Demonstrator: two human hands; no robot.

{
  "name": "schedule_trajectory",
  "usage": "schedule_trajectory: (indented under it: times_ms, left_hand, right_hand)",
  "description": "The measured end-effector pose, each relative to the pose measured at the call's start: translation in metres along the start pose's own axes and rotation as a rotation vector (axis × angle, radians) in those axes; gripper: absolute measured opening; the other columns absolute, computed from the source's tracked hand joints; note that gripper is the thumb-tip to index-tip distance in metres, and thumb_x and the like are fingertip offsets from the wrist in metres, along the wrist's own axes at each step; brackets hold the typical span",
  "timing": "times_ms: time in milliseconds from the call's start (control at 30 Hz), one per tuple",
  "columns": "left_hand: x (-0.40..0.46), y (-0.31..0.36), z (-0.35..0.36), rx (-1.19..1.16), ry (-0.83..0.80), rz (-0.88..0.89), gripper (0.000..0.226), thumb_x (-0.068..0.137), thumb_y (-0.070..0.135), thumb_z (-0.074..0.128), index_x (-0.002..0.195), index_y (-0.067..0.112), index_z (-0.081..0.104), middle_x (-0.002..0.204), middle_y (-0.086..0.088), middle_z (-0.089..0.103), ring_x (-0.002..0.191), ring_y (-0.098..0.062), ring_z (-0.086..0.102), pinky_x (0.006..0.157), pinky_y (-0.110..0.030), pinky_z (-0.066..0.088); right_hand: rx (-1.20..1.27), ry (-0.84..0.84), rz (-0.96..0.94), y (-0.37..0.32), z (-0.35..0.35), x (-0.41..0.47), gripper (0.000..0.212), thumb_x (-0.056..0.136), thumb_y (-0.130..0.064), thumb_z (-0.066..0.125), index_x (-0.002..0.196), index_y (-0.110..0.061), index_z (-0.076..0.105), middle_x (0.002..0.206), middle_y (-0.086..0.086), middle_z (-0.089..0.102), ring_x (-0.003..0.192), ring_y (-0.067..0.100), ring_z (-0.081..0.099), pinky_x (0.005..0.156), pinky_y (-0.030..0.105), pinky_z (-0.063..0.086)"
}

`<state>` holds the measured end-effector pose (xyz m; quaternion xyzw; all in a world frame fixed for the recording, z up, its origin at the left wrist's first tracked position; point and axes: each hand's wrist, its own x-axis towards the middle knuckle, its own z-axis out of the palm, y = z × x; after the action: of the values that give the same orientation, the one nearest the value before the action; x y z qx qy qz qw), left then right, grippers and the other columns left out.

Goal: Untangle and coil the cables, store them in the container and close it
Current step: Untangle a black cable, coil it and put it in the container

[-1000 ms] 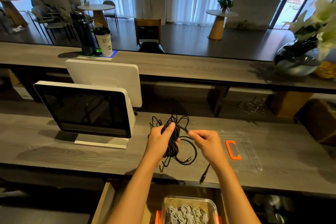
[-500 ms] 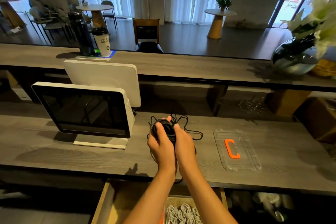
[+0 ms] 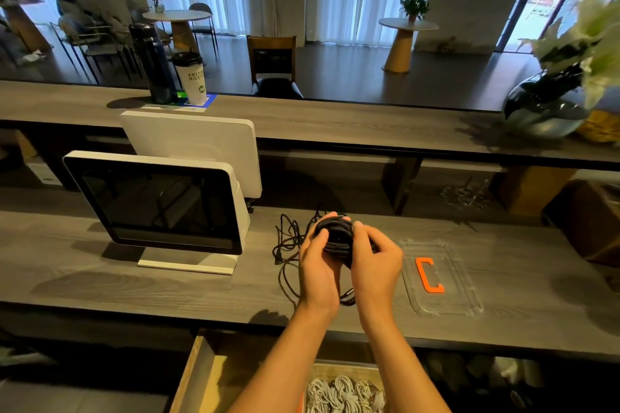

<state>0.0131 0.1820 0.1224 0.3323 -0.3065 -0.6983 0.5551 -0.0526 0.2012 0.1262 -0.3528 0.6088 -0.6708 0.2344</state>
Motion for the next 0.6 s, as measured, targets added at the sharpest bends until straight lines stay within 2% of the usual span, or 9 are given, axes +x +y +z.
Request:
schedule_trajectory:
  times_ms: [67, 133, 233, 300, 367, 433, 533, 600]
  left_hand:
    - [0.002, 0.005, -0.003, 0.034, -0.012, 0.005, 0.048, 0.093, 0.037, 0.043, 0.128, 0.01, 0.059, 0.115, -0.013, 0.07, 0.107, -0.024, 0.067, 0.082, -0.034, 0.054]
    - [0.005, 0.012, -0.008, 0.151, -0.045, 0.001, 0.055, 0.092, 0.054, 0.044, 0.122, 0.015, 0.065, 0.114, -0.011, 0.072, 0.107, -0.024, 0.068, 0.078, -0.035, 0.056]
    - [0.006, 0.018, -0.007, 0.395, -0.086, -0.053, 0.051, 0.094, 0.057, 0.052, 0.103, 0.011, 0.073, 0.103, -0.013, 0.073, 0.097, -0.023, 0.071, 0.075, -0.036, 0.06]
    - [0.003, 0.016, -0.001, 0.581, -0.04, -0.011, 0.042, 0.098, 0.046, 0.052, 0.093, 0.009, 0.072, 0.089, -0.01, 0.073, 0.086, -0.018, 0.072, 0.071, -0.036, 0.062]
    - [0.001, 0.011, 0.0, 0.717, 0.057, 0.128, 0.039, 0.1, 0.037, 0.053, 0.078, 0.009, 0.07, 0.071, -0.004, 0.069, 0.07, -0.009, 0.07, 0.058, -0.025, 0.058]
    - [-0.001, 0.009, -0.001, 0.703, 0.143, 0.189, 0.039, 0.102, 0.031, 0.052, 0.074, 0.008, 0.067, 0.068, -0.004, 0.067, 0.065, -0.007, 0.07, 0.049, -0.019, 0.051]
    - [0.001, 0.011, -0.008, 0.61, 0.242, 0.19, 0.041, 0.101, 0.033, 0.052, 0.075, 0.006, 0.067, 0.073, -0.008, 0.069, 0.07, -0.013, 0.072, 0.049, -0.023, 0.054]
    - [0.004, 0.017, -0.012, 0.567, 0.291, 0.207, 0.042, 0.1, 0.036, 0.053, 0.074, 0.006, 0.065, 0.073, -0.008, 0.069, 0.07, -0.015, 0.072, 0.051, -0.024, 0.055]
  right_hand:
    - [-0.216, 0.016, -0.23, 0.005, -0.01, 0.005, 0.014, 0.096, -0.019, 0.063, 0.093, -0.021, 0.076, 0.08, -0.007, 0.07, 0.08, 0.006, 0.067, 0.065, 0.024, 0.056]
    - [-0.364, -0.009, -0.413, 0.013, -0.02, 0.011, 0.016, 0.097, -0.022, 0.06, 0.094, -0.018, 0.075, 0.078, -0.006, 0.066, 0.074, 0.006, 0.062, 0.06, 0.023, 0.052]
    - [-0.413, -0.069, -0.522, 0.019, -0.027, 0.014, 0.03, 0.098, -0.029, 0.048, 0.083, -0.017, 0.072, 0.071, -0.007, 0.06, 0.067, 0.007, 0.057, 0.054, 0.017, 0.044]
    - [-0.445, -0.061, -0.497, 0.017, -0.025, 0.012, 0.035, 0.099, -0.032, 0.043, 0.074, -0.02, 0.065, 0.068, -0.009, 0.056, 0.066, 0.007, 0.057, 0.052, 0.015, 0.042]
    - [-0.437, -0.08, -0.417, 0.012, -0.023, 0.009, 0.039, 0.099, -0.036, 0.039, 0.071, -0.02, 0.061, 0.066, -0.011, 0.056, 0.067, 0.007, 0.059, 0.053, 0.012, 0.041]
    - [-0.316, -0.185, -0.28, 0.004, -0.024, 0.007, 0.043, 0.099, -0.037, 0.04, 0.073, -0.014, 0.066, 0.066, -0.005, 0.062, 0.068, 0.008, 0.063, 0.054, 0.013, 0.045]
    - [-0.176, -0.384, -0.122, -0.008, -0.029, 0.011, 0.046, 0.099, -0.038, 0.039, 0.081, -0.013, 0.073, 0.073, 0.001, 0.07, 0.075, 0.012, 0.069, 0.058, 0.023, 0.053]
    - [-0.185, -0.511, -0.077, -0.011, -0.035, 0.018, 0.049, 0.1, -0.04, 0.036, 0.087, -0.016, 0.076, 0.077, 0.002, 0.072, 0.073, 0.009, 0.067, 0.06, 0.026, 0.051]
